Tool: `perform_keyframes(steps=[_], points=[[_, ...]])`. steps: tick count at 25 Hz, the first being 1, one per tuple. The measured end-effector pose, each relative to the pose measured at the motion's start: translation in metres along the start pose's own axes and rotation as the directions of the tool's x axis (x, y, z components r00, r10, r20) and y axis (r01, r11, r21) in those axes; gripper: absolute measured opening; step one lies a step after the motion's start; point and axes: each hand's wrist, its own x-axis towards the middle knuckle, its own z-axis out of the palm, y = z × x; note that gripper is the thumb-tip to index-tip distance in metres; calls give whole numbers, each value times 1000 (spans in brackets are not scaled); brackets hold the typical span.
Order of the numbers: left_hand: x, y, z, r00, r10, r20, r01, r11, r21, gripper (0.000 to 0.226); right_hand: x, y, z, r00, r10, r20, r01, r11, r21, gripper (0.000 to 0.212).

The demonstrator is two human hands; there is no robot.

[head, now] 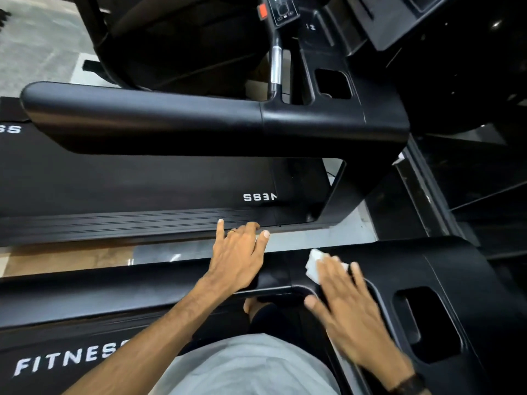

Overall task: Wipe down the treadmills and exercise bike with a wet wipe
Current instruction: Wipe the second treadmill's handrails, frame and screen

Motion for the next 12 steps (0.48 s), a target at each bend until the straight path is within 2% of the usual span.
perform_keyframes(steps=[2, 3, 4, 7, 9, 11, 12], points=[[3, 3, 6, 999, 35, 25, -36, 999, 30, 62, 27, 12, -1, 986, 167, 16, -167, 985, 49, 117], [5, 5, 7, 999, 43, 28, -44, 999, 28, 64, 41, 4, -4, 983, 183, 19, -184, 981, 67, 122], [7, 7, 7, 999, 42, 28, -43, 999, 18, 63, 50, -9, -5, 988, 149, 34, -151, 986, 70, 119], [16, 8, 5, 999, 40, 25, -40, 999, 8, 60, 23, -32, -3, 989, -139, 44, 132, 983, 125, 93], [18, 4, 7, 999, 38, 35, -39, 999, 30, 66, -14, -12, -3, 980, -199, -9, 199, 976, 86, 83], [19, 1, 12, 997, 46, 58, -49, 998, 44, 67, -19, 24, -2, 999, -19, -27, 21, 998, 53, 85], [20, 1, 13, 996, 56, 63, -59, 997, 50, 67, -7, 35, -2, 996, 90, -16, -89, 995, 46, 93]])
